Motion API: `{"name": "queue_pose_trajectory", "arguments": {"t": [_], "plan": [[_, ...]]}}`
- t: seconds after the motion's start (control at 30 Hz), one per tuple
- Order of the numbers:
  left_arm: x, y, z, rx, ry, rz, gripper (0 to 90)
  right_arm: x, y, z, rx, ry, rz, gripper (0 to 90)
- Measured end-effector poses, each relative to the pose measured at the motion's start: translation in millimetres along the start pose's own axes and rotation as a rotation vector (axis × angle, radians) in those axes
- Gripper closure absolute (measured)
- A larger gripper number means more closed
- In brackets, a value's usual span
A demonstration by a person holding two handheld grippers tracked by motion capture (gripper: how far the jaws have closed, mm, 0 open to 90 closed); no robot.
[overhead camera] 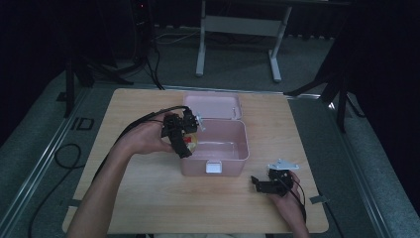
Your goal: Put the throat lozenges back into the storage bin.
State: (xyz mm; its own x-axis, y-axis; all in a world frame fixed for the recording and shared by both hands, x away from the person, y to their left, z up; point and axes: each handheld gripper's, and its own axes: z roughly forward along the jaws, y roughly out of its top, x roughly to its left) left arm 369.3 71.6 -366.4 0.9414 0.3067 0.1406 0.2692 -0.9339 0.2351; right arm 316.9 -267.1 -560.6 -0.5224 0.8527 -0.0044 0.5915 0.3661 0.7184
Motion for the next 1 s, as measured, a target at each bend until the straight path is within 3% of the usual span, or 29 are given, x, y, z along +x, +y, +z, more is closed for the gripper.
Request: {"name": "queue_pose_trajectory", "arguments": {"t": [1.0], "plan": [[1.5, 15.9, 15.4, 0.015, -0.018, 0.006, 20.2, -0.1, 0.0, 0.1, -0.001, 0.0, -0.001, 12.7]]}}
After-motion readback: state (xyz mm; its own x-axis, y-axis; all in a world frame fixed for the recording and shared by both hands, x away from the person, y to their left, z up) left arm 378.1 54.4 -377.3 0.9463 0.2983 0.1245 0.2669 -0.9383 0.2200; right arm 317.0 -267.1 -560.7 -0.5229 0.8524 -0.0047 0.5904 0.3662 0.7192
